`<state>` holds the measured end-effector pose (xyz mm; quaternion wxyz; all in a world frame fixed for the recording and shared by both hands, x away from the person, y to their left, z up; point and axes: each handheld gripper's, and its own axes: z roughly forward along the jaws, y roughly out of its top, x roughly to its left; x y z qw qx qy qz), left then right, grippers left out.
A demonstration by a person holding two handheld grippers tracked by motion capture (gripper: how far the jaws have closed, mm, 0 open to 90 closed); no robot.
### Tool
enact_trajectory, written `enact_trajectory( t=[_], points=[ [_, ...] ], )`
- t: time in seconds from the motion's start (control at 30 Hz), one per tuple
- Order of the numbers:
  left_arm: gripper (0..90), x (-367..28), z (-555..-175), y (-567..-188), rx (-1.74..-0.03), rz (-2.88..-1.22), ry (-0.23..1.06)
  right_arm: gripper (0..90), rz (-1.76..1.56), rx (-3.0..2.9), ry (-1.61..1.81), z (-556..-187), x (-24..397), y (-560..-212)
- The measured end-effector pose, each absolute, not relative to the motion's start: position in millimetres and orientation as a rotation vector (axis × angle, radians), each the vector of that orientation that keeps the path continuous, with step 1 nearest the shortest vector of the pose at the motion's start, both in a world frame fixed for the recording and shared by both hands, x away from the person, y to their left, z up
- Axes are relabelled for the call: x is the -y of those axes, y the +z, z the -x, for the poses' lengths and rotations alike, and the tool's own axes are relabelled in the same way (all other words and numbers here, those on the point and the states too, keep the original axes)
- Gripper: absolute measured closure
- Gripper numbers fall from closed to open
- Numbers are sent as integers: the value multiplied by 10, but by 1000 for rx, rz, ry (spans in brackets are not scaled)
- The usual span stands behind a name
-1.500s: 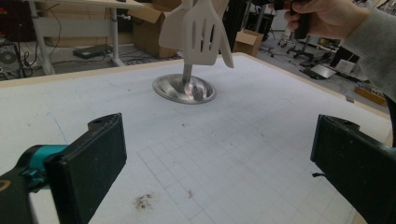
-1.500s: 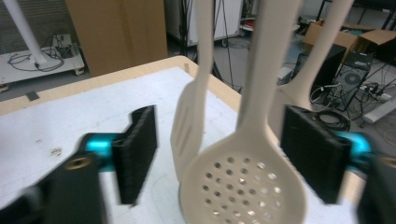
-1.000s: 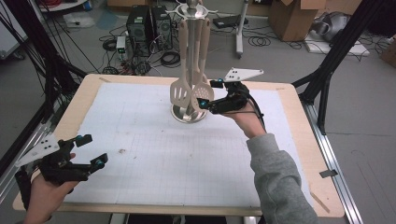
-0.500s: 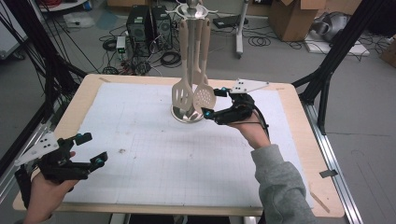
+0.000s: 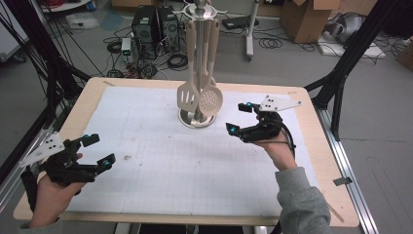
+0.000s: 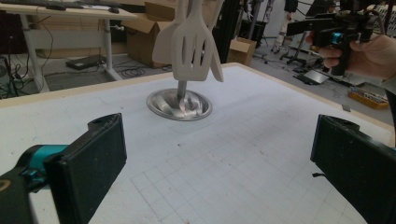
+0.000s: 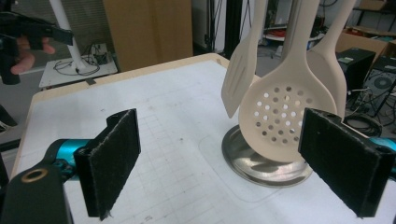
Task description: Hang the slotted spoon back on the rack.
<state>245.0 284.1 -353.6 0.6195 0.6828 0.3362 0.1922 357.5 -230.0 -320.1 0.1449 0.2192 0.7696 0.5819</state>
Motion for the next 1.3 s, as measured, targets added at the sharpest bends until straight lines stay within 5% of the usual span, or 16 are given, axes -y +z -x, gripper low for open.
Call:
enact_trajectory(
  t=[1.3],
  points=[
    [39,-2840,-2480,-3554,-773,-1566,454,118,-747,-2133,1684,-3148,3048,-3578]
  ],
)
